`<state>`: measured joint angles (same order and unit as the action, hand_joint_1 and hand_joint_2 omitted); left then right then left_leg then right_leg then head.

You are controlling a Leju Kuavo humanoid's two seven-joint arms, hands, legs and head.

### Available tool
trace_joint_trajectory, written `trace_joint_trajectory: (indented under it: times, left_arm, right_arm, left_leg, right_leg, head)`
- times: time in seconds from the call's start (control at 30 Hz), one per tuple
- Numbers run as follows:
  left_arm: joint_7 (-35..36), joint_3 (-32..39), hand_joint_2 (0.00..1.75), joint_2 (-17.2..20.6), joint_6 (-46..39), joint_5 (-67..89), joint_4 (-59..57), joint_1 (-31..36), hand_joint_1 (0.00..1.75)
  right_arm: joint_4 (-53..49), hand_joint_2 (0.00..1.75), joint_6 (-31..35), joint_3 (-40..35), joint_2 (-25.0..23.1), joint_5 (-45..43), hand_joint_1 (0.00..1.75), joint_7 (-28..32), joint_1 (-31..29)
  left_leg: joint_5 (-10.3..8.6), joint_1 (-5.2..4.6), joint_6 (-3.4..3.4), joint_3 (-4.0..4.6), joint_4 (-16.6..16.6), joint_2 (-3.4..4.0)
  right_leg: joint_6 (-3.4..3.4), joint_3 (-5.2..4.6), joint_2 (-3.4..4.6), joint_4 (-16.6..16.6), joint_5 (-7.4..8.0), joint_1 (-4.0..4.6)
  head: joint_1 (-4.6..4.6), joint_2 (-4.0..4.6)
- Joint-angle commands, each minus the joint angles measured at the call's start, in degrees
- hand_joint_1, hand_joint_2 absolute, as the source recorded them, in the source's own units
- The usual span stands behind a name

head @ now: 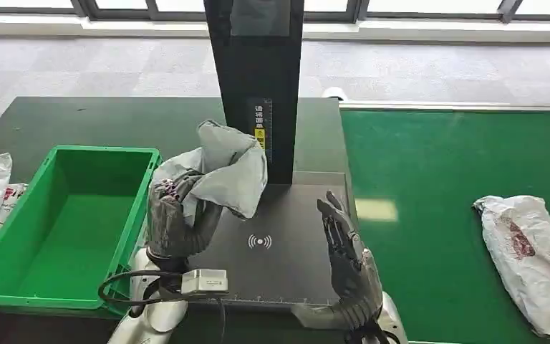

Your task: Moved the parcel from conveyor to table for the left to box.

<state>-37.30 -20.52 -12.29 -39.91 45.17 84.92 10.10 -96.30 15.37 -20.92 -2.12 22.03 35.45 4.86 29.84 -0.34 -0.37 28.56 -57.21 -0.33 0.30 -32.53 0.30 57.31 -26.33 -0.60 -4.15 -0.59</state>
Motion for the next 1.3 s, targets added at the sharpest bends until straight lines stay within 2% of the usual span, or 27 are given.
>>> trace_joint_trajectory:
  times: [0.03,0.1,0.23,0.33,0.5,0.57,0.73,0.83,0.87,0.97,1.0,1.1,1.17,1.3]
  left_arm:
    - [-2.70,14.31,1.75,-3.89,-0.09,-1.78,16.28,-3.49,1.75]
    - [-2.70,17.80,1.75,-4.63,-0.09,-3.38,21.29,-3.23,1.75]
    - [-2.70,26.56,1.75,-6.19,-0.09,-5.00,24.18,-1.75,1.75]
    - [-2.70,29.83,1.75,-5.35,-0.09,-8.80,21.27,-1.19,1.75]
    - [-2.70,29.83,1.75,-5.35,-0.09,-8.80,21.27,-1.19,1.75]
    - [-2.70,32.35,1.75,-6.63,-0.09,-6.19,20.65,-0.52,1.75]
    - [-2.70,39.08,1.75,-6.31,-0.09,-4.38,9.09,1.66,1.75]
    - [-2.70,39.77,1.75,-5.36,-0.09,-4.29,3.84,2.26,1.75]
    - [2.41,37.37,1.75,-2.67,-0.09,-3.16,-3.52,2.81,1.75]
    - [2.61,38.21,1.75,-1.45,-0.09,-3.93,-9.07,4.53,1.75]
    - [6.23,35.99,1.75,0.38,-0.09,-4.61,-12.67,4.79,1.75]
    - [10.72,33.74,1.75,3.20,0.76,-5.80,-18.45,5.10,1.75]
    - [12.21,32.60,1.75,4.33,4.60,-9.04,-21.94,5.53,1.75]
    - [12.38,30.87,1.75,4.53,5.31,-8.91,-22.98,4.85,1.75]
  right_arm:
    - [-1.10,1.75,1.45,-2.48,2.42,-0.32,0.00,0.91,1.25]
    - [-1.75,1.75,1.21,-2.22,2.04,-0.16,0.00,0.77,1.53]
    - [-3.04,1.75,0.57,-1.43,1.41,0.47,0.00,0.17,2.01]
    - [-5.14,1.75,-0.60,-0.13,1.15,1.75,0.00,-0.58,4.33]
    - [-5.14,1.75,-0.60,-0.13,1.15,1.75,0.00,-0.58,4.33]
    - [-5.74,1.75,-0.45,-0.10,1.09,1.81,0.00,-0.46,4.93]
    - [-7.89,1.75,-1.52,0.41,1.27,2.50,0.00,-0.86,6.76]
    - [-8.19,1.75,-1.66,0.54,1.41,2.55,0.00,-0.95,6.98]
    - [-8.22,1.75,-1.03,-0.24,2.44,2.05,0.00,-1.69,6.82]
    - [-7.95,1.75,-1.35,0.00,2.96,2.07,0.00,-1.32,7.24]
    - [-7.65,1.75,-1.70,-0.07,3.22,1.81,0.00,-1.08,7.20]
    - [-6.42,1.75,-2.35,-0.25,3.62,1.34,0.00,-0.65,6.51]
    - [-5.84,1.75,-2.71,-0.32,3.67,1.21,0.00,-0.58,5.92]
    - [-5.33,1.75,-3.03,-0.41,3.77,1.01,0.00,-0.74,5.39]
  left_leg:
    - [0.03,0.05,-0.07,0.04,0.03,0.16]
    - [0.01,0.04,-0.07,0.02,0.04,0.18]
    - [0.03,0.03,-0.07,0.31,0.02,0.28]
    - [-0.04,0.02,-0.10,0.47,0.11,0.15]
    - [0.01,0.04,-0.08,0.32,0.06,0.07]
    - [-0.03,0.03,-0.11,0.23,0.16,0.08]
    - [-0.11,0.02,-0.13,-0.11,0.25,-0.02]
    - [-0.11,-0.05,-0.10,-0.17,0.21,-0.13]
    - [-0.14,-0.04,-0.11,-0.14,0.24,-0.09]
    - [-0.14,-0.04,-0.10,-0.14,0.21,-0.11]
    - [-0.19,-0.04,-0.13,-0.19,0.30,-0.11]
    - [-0.09,0.00,-0.12,-0.20,0.18,-0.01]
    - [-0.20,0.00,-0.16,-0.25,0.36,-0.04]
    - [-0.15,0.05,-0.15,-0.17,0.24,0.00]
  right_leg:
    - [-0.03,-0.07,0.11,-0.04,0.02,0.05]
    - [-0.03,-0.09,0.13,-0.03,0.04,0.04]
    - [-0.03,-0.08,0.23,0.01,0.05,0.03]
    - [-0.06,-0.08,0.09,-0.06,0.07,0.02]
    - [-0.03,-0.04,0.04,-0.02,0.01,0.04]
    - [-0.04,0.00,0.01,-0.11,0.03,0.04]
    - [-0.05,0.11,-0.08,-0.21,0.07,0.03]
    - [-0.05,0.15,-0.16,-0.14,0.03,-0.04]
    - [-0.06,0.12,-0.13,-0.18,0.07,-0.03]
    - [-0.04,0.12,-0.19,-0.15,0.05,-0.03]
    - [-0.06,0.15,-0.20,-0.22,0.10,-0.03]
    - [-0.05,0.14,-0.07,-0.13,0.05,0.02]
    - [-0.08,0.19,-0.12,-0.30,0.14,0.02]
    - [-0.07,0.11,-0.05,-0.23,0.11,0.06]
  head:
    - [0.00,0.00]
    - [0.00,0.00]
    - [0.00,0.00]
    - [0.02,0.00]
    - [0.00,0.00]
    - [0.00,0.00]
    - [0.00,0.02]
    - [0.00,0.00]
    - [0.00,0.00]
    - [0.02,0.00]
    - [0.00,0.00]
    - [0.02,0.00]
    - [0.02,0.00]
    - [0.00,0.00]
